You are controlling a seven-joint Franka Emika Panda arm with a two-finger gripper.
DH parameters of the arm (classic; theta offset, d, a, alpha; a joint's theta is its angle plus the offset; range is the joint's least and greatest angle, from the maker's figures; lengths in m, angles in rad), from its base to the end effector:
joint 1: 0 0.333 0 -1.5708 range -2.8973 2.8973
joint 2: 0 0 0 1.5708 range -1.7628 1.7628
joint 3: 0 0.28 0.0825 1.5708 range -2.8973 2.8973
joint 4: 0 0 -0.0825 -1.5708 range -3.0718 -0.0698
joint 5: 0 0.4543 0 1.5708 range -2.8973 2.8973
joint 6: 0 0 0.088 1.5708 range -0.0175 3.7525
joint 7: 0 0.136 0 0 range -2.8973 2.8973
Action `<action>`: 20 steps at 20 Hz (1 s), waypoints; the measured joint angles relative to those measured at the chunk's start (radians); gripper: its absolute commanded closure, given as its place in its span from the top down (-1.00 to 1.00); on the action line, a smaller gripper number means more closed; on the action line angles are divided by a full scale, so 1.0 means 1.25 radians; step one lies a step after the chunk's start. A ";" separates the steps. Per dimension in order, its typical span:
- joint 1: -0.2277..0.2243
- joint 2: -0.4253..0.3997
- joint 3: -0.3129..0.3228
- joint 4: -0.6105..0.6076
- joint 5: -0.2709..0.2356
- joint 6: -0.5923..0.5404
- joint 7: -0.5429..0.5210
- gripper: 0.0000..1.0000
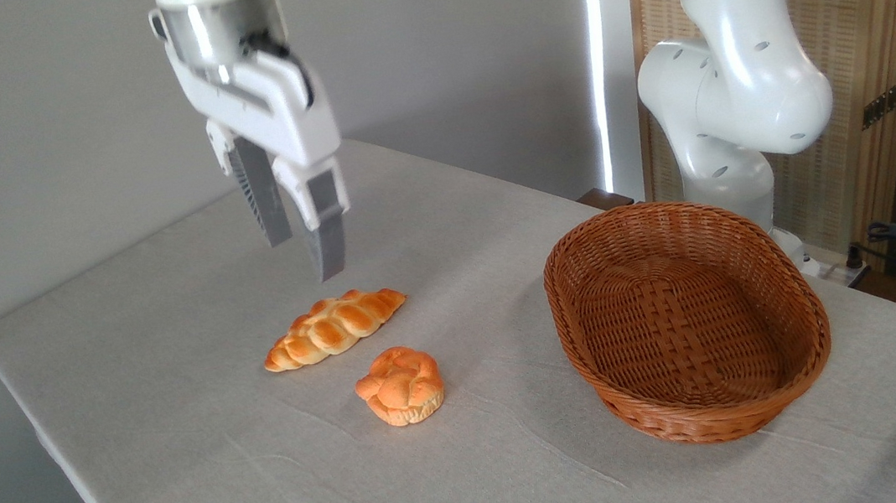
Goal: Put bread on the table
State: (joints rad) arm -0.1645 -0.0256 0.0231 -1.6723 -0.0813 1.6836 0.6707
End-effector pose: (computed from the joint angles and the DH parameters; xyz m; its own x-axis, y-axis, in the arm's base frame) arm 0.6199 -0.0984 0.5306 0.6925 -0.7170 0.0793 -0.7210 -0.6918 0.0412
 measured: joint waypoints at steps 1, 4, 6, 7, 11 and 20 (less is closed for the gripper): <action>0.018 0.000 -0.001 0.020 0.000 -0.024 0.000 1.00; 0.049 0.006 -0.001 0.060 0.000 -0.073 0.000 1.00; 0.054 0.012 -0.001 0.083 0.000 -0.105 0.018 1.00; 0.054 0.014 -0.001 0.090 0.000 -0.114 0.029 1.00; 0.054 0.021 0.001 0.096 0.000 -0.116 0.035 1.00; 0.054 0.025 -0.001 0.099 0.045 -0.108 0.000 1.00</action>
State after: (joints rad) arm -0.0967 0.0061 0.0219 -1.5486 -0.0255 1.5483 0.6710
